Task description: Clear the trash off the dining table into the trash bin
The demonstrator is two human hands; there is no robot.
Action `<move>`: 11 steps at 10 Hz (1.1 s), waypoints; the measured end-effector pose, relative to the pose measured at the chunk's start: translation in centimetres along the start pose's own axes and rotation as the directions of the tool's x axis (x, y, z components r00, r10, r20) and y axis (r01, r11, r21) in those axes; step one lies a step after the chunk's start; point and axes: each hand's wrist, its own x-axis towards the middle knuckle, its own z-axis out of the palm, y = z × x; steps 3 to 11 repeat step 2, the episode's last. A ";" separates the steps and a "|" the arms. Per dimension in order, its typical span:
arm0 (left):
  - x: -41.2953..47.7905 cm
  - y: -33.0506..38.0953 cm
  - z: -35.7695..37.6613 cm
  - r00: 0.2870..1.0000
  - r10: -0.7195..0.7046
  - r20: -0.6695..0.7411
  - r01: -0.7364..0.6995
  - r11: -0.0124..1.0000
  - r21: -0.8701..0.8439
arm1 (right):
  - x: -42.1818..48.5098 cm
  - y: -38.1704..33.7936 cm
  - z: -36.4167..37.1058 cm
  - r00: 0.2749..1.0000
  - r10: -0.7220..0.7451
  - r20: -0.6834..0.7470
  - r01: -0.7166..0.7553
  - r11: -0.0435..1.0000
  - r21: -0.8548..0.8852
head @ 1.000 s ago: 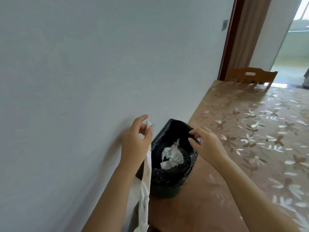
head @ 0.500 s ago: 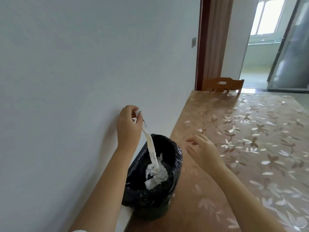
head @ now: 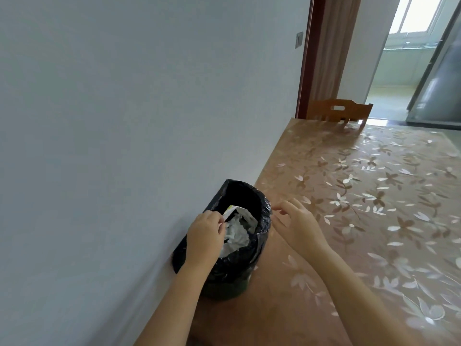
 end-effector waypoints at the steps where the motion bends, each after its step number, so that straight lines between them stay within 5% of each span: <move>1: -1.7 -0.2 -0.1 0.999 0.027 0.043 -0.028 0.999 0.025 | -0.5 0.0 0.8 0.999 0.007 0.034 -0.007 1.000 0.003; 11: -3.4 -0.3 -0.4 1.000 0.022 0.001 -0.022 1.000 0.012 | -1.0 -0.2 1.5 0.999 0.003 0.046 -0.004 1.000 0.016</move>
